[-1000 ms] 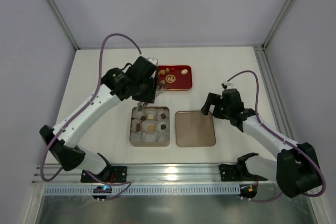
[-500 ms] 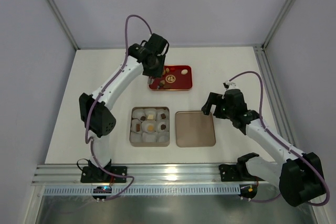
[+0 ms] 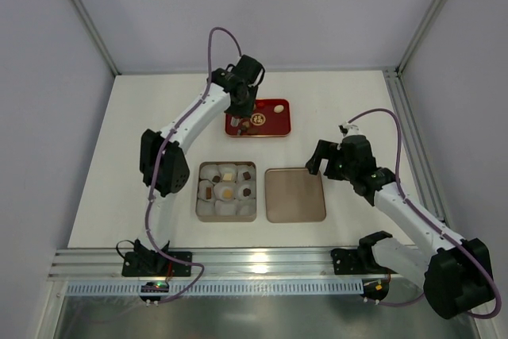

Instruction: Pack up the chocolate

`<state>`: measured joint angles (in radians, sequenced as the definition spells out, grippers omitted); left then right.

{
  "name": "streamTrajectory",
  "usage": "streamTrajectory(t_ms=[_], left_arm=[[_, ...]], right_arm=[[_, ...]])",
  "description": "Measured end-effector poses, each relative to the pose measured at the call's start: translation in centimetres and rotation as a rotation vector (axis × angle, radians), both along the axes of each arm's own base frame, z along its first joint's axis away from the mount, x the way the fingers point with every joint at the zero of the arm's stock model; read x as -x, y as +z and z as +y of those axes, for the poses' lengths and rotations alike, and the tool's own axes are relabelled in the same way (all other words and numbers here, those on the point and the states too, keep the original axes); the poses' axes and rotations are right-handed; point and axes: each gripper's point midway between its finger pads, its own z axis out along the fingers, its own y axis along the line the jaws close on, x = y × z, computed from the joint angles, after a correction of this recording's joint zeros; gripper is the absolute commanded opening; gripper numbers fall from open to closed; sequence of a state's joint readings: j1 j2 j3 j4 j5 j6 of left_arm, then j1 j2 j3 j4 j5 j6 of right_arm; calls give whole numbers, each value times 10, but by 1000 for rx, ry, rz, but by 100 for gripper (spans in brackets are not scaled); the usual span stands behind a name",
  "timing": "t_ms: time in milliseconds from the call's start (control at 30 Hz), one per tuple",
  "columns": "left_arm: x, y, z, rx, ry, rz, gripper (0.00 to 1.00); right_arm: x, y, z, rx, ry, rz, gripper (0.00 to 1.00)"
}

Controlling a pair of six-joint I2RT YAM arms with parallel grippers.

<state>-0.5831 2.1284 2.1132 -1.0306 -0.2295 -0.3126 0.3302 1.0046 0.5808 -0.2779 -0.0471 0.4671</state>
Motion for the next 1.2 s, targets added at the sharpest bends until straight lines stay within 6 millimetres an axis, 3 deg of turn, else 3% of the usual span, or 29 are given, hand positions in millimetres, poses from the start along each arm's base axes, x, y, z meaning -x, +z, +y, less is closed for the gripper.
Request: streamTrajectory(t_ms=[433, 833, 1200], left_arm=[[-11, -4, 2, 4, 4, -16, 41], [-19, -24, 7, -15, 7, 9, 40], [-21, -24, 5, -1, -4, 11, 40]], right_arm=[[2, 2, -2, 8, 4, -6, 100], [4, 0, -3, 19, 6, 2, 100], [5, -1, -4, 23, 7, 5, 100]])
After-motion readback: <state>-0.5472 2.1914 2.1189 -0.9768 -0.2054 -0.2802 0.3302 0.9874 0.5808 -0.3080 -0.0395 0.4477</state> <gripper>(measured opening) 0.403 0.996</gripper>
